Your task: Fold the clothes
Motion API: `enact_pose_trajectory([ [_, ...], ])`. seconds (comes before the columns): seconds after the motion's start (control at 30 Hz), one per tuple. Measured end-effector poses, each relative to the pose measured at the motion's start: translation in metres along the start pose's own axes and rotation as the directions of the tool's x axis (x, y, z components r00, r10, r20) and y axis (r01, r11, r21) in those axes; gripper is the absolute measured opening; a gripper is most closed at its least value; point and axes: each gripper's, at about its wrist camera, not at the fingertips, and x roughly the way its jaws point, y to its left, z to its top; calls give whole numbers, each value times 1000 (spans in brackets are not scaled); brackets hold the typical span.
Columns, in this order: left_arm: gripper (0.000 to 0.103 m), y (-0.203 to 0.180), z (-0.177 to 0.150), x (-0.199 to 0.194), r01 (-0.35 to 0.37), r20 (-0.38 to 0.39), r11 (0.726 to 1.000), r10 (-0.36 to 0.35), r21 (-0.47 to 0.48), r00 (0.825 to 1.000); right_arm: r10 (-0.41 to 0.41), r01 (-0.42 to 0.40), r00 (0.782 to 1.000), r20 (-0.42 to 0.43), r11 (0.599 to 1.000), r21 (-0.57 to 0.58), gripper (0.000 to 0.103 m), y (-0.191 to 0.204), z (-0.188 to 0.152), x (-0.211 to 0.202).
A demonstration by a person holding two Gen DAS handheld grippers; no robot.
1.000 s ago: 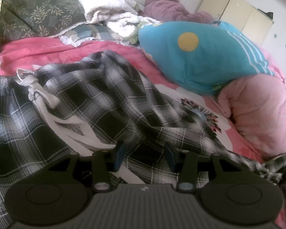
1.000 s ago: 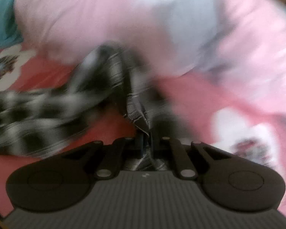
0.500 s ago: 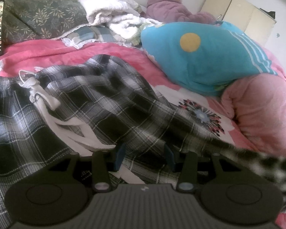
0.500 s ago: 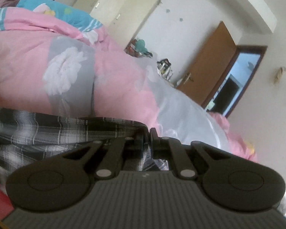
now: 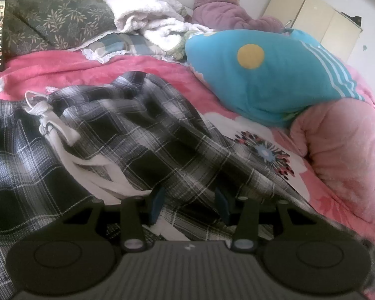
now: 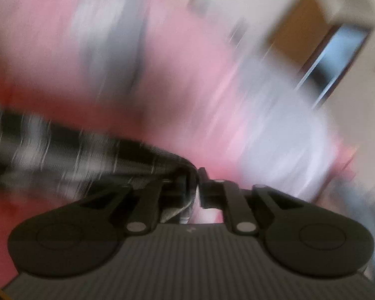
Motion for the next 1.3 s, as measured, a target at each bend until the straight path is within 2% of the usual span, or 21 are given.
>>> enact_pose_trajectory([
  [0.03, 46, 0, 0, 0, 0, 0, 1000, 0, -1, 1000, 44, -48, 994, -98, 998, -33, 28, 5, -10, 13],
  [0.1, 46, 0, 1, 0, 1, -1, 1000, -1, -3, 1000, 44, -72, 982, -182, 986, -153, 44, 25, -30, 20],
  [0.13, 46, 0, 1, 0, 1, -1, 1000, -1, -4, 1000, 33, -70, 985, -171, 974, -216, 50, 34, -35, 14],
  [0.2, 46, 1, 1, 0, 1, -1, 1000, -1, -6, 1000, 24, -73, 989, -145, 938, -339, 72, 52, -45, 1],
  [0.27, 46, 1, 2, 0, 1, -1, 1000, -1, -9, 1000, 78, -117, 991, -105, 887, -447, 86, 67, -46, -20],
  [0.4, 46, 4, 4, -3, 7, 8, 1000, -7, -29, 1000, 232, -221, 971, -62, 759, -613, 88, 92, -36, -69],
  [0.5, 47, 7, 6, -6, 8, 18, 999, -7, -44, 1000, 383, -307, 924, 2, 743, -595, 88, 101, -4, -104],
  [0.53, 47, 9, 7, -7, 6, 22, 999, -5, -50, 1000, 442, -345, 896, 32, 740, -577, 88, 104, 10, -113],
  [0.57, 47, 11, 8, -7, 0, 24, 998, 1, -56, 1000, 515, -395, 854, 73, 733, -555, 89, 109, 27, -125],
  [0.67, 47, 18, 11, -7, -15, 30, 997, 18, -82, 999, 701, -552, 692, 172, 668, -499, 90, 137, 79, -144],
  [0.7, 47, 20, 12, -7, -19, 31, 996, 22, -89, 999, 747, -602, 636, 195, 638, -481, 90, 153, 98, -146],
  [0.77, 47, 24, 14, -7, -28, 34, 995, 31, -97, 999, 810, -687, 541, 224, 580, -439, 90, 193, 137, -142],
  [0.8, 47, 26, 14, -7, -32, 35, 995, 35, -97, 999, 834, -722, 500, 233, 551, -419, 89, 214, 155, -140],
  [0.87, 47, 29, 15, -5, -36, 33, 994, 39, -99, 999, 861, -768, 459, 220, 509, -389, 88, 263, 185, -128],
  [0.93, 47, 32, 16, -3, -38, 30, 994, 41, -101, 999, 877, -793, 447, 177, 480, -376, 83, 318, 212, -109],
  [1.0, 47, 33, 17, -2, -35, 26, 994, 38, -102, 999, 891, -815, 435, 132, 451, -363, 69, 372, 236, -90],
  [1.07, 47, 33, 16, -3, -30, 25, 994, 33, -101, 999, 901, -828, 426, 82, 425, -365, 64, 417, 245, -78],
  [1.17, 47, 33, 15, -3, -26, 22, 995, 28, -95, 999, 910, -819, 415, 17, 382, -427, 63, 464, 242, -75],
  [1.23, 47, 34, 15, -3, -23, 21, 995, 25, -96, 999, 901, -799, 432, -25, 370, -474, 62, 479, 236, -72],
  [1.27, 47, 35, 15, -2, -22, 21, 995, 24, -97, 1000, 895, -792, 444, -47, 367, -488, 59, 485, 233, -71],
  [1.3, 47, 35, 16, -2, -21, 21, 995, 23, -98, 1000, 891, -789, 450, -67, 361, -498, 52, 490, 230, -69],
])
